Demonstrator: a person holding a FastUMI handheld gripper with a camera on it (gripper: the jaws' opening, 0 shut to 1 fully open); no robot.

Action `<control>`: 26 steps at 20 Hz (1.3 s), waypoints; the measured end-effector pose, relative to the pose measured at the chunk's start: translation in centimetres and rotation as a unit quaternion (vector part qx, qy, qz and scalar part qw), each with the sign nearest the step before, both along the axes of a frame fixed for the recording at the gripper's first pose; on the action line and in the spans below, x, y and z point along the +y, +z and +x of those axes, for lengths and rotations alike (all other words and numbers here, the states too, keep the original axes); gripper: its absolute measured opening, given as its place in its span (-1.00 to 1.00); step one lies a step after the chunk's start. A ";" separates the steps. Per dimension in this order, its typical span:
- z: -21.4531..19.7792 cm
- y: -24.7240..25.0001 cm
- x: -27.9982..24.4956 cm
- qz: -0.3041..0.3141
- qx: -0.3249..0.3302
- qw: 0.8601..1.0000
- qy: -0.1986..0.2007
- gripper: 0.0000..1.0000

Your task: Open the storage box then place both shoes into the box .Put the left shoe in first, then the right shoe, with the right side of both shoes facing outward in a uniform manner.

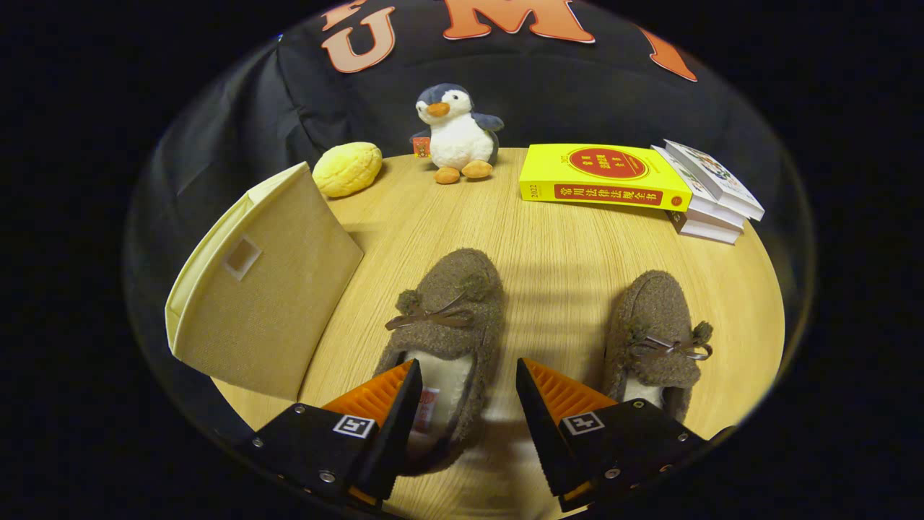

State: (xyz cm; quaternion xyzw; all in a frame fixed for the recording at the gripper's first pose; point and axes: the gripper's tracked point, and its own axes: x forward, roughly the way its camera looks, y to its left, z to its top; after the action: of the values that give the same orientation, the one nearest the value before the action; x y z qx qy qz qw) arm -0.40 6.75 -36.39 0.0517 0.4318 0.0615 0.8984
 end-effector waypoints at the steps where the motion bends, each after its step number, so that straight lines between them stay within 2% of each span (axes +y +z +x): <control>1: 0.6 -0.1 -0.1 0.000 -0.005 1.000 -0.007 0.52; 4: 2.1 -1.1 0.3 0.007 -0.008 1.000 -0.012 0.20; 7: 2.7 -1.3 -0.6 -0.034 -0.018 0.999 -0.029 -0.39; 8: 2.7 -1.2 -0.7 -0.046 -0.021 0.998 -0.033 -0.52; 9: 2.7 -1.2 -0.7 -0.047 -0.022 0.998 -0.037 -0.77; 10: 2.7 -1.0 -0.5 -0.042 -0.023 0.998 -0.044 -0.84; 13: 2.3 1.0 0.2 -0.024 -0.017 0.998 -0.062 -0.90; 19: 3.0 9.3 3.7 0.007 -0.047 0.994 -0.095 -0.90; 23: 4.2 14.9 7.5 0.027 -0.069 0.992 -0.100 -0.91; 26: 5.0 17.9 11.4 0.038 -0.086 0.992 -0.090 -0.91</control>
State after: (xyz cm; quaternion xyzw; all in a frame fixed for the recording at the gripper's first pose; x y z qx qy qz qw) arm 4.59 18.15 -18.48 0.1186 0.3440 0.0008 0.9314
